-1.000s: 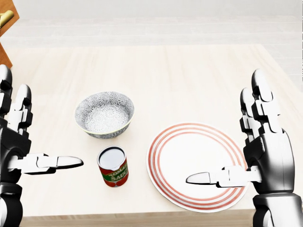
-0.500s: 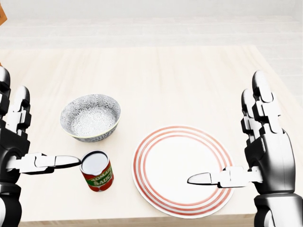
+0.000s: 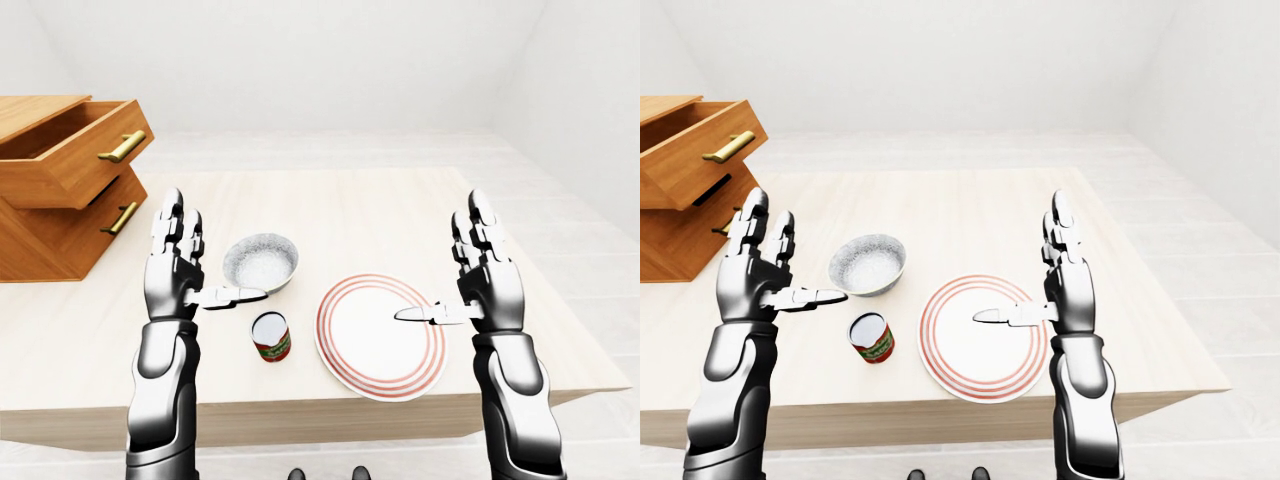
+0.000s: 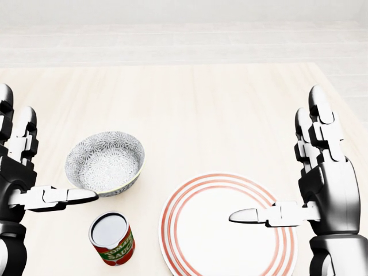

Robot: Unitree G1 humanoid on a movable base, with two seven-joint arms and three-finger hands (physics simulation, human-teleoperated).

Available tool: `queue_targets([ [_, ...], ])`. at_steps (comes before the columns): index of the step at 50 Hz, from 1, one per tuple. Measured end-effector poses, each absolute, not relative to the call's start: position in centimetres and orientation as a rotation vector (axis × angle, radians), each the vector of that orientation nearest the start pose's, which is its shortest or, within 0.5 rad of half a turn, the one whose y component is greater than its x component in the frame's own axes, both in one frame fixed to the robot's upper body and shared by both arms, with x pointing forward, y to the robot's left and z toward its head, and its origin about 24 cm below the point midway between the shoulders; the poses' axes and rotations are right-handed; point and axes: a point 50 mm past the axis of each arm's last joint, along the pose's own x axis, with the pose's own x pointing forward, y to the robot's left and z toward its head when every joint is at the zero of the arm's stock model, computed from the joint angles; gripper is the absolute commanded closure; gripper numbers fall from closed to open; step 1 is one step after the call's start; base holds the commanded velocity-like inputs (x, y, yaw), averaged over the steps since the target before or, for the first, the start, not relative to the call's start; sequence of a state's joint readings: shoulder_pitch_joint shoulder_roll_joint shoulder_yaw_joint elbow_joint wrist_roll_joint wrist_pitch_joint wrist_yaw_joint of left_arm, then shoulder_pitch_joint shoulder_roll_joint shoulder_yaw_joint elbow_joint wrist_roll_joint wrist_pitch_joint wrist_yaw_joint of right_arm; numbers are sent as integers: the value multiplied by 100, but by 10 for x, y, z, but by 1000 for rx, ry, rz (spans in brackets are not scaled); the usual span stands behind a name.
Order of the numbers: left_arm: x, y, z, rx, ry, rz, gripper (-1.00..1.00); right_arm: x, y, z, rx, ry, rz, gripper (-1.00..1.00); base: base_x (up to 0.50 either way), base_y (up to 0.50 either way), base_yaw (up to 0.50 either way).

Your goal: Put the bowl on the plate.

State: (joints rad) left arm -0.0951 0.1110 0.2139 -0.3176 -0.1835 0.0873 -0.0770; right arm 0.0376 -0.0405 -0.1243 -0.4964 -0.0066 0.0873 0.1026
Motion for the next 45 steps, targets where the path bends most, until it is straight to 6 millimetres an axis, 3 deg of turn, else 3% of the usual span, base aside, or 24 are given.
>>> queue_targets([
  [13,254,203,138,-39,-353,59,-100,228,-178,138,-96,-365,-16,-100,4,-15,0],
  [45,260,209,133,-48,-327,72,-100,231,-176,132,-102,-334,-5,-100,9,0,0],
])
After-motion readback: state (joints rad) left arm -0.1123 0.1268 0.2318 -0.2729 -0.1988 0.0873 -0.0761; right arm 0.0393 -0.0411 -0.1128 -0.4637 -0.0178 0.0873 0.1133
